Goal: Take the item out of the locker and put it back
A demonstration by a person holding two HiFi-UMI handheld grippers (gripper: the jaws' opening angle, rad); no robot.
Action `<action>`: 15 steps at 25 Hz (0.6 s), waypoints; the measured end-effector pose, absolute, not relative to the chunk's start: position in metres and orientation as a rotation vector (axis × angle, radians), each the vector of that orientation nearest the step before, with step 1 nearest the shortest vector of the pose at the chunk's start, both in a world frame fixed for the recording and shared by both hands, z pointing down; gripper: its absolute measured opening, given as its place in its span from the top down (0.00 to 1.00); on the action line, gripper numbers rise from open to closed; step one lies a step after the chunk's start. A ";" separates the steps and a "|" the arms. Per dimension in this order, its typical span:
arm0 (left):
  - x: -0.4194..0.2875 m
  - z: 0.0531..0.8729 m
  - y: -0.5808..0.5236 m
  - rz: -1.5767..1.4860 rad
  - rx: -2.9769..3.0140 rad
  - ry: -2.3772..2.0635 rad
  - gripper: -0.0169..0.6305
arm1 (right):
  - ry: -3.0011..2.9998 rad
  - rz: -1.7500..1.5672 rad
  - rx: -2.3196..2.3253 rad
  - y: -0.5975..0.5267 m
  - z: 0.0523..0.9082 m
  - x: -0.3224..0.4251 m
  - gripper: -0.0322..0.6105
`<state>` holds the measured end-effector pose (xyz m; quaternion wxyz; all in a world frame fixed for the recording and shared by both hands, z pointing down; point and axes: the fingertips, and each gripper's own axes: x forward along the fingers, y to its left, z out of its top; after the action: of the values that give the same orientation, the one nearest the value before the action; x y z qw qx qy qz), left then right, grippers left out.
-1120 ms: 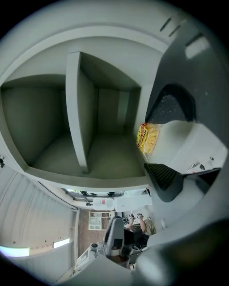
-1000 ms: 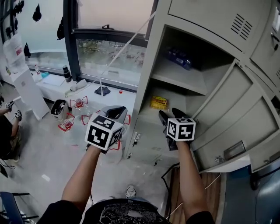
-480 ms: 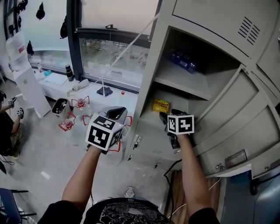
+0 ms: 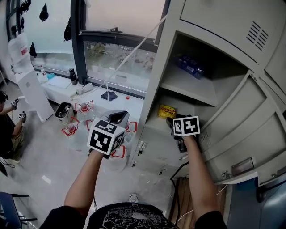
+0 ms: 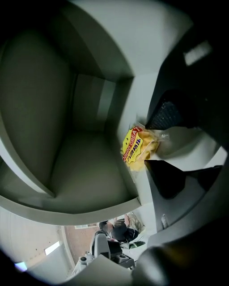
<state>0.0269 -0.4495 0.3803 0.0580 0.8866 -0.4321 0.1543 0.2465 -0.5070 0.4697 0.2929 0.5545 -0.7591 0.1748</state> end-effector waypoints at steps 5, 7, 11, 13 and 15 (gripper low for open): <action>0.024 0.382 -0.450 0.466 2.681 -1.315 0.96 | -2.020 0.468 1.475 -0.507 0.470 0.246 0.63; 0.023 0.382 -0.450 0.467 2.681 -1.316 0.96 | -2.017 0.465 1.477 -0.506 0.470 0.246 0.64; 0.022 0.381 -0.449 0.465 2.682 -1.320 0.96 | -2.015 0.456 1.477 -0.505 0.470 0.245 0.66; 0.021 0.381 -0.449 0.465 2.682 -1.321 0.96 | -2.013 0.456 1.480 -0.504 0.470 0.246 0.69; 0.021 0.381 -0.448 0.465 2.682 -1.321 0.96 | -2.005 0.455 1.493 -0.504 0.469 0.248 0.73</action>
<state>0.0206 -0.4482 0.3806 0.0578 0.8850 -0.4359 0.1533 0.2478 -0.5042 0.4693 0.2957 0.5612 -0.7539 0.1712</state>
